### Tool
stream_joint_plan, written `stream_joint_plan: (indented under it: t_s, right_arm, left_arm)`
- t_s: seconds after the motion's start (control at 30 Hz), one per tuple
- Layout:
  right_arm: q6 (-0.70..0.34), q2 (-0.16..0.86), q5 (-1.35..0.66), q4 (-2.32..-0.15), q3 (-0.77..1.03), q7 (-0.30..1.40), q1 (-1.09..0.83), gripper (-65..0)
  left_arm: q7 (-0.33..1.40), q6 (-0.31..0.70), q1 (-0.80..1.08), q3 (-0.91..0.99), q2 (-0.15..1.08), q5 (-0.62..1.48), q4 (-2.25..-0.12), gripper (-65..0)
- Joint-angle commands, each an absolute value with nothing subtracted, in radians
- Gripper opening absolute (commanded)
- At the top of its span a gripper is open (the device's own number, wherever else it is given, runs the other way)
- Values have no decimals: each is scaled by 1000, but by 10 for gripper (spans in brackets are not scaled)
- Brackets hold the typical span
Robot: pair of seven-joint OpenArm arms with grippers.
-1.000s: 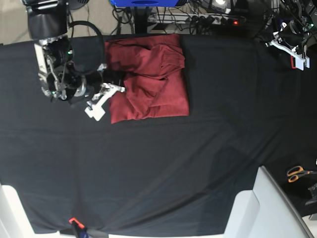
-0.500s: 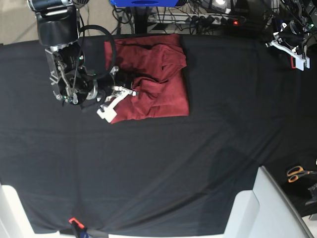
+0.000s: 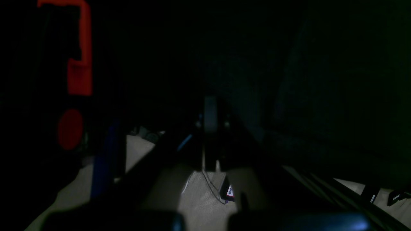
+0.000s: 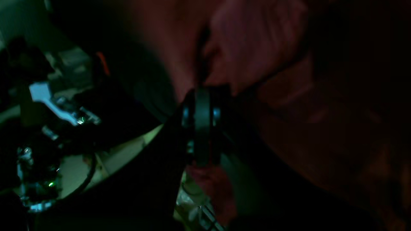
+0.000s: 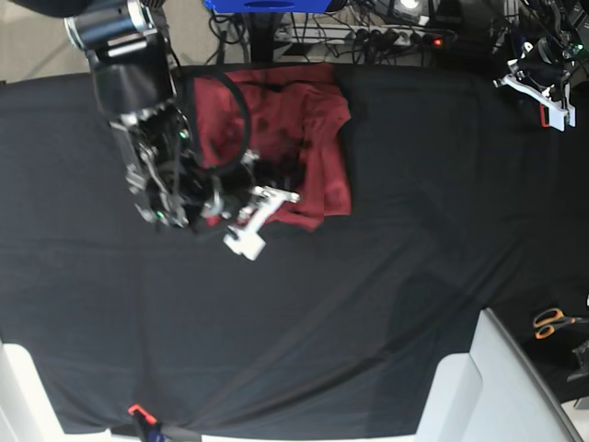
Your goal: Fold the T-shirt properly
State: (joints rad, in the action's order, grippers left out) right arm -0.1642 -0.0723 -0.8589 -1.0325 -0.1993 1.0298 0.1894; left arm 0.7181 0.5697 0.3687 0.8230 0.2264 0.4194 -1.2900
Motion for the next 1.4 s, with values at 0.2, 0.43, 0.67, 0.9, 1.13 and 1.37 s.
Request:
stream_joint_plan:
  t_s: [0.2, 0.43, 0.67, 0.9, 1.13, 1.37]
  right_arm:
    - [-168, -84, -875, -1059, -257, 1046, 216, -642]
    - [-170, 42, -871, -1431, -289, 1161, 61, -642]
    - [-134, 265, -789, -1751, -676, 1024, -1, -642]
    - [209, 260, -552, -1817, -924, 974, 15, -642]
    - [364, 127, -297, -1774, -1066, 983, 44, -635]
    - [364, 28, -147, -1609, -1158, 977, 47, -572]
  left_arm:
    - [702, 575, 375, 829, 245, 432, -1303, -650]
    - [702, 575, 367, 828, 245, 432, -1307, -650]
    - [700, 575, 367, 673, 260, 433, -1310, -650]
    - [700, 575, 364, 665, 259, 433, -1311, -650]
    - [699, 575, 377, 677, 300, 432, -1303, -650]
    - [699, 575, 387, 711, 320, 432, -1303, -650]
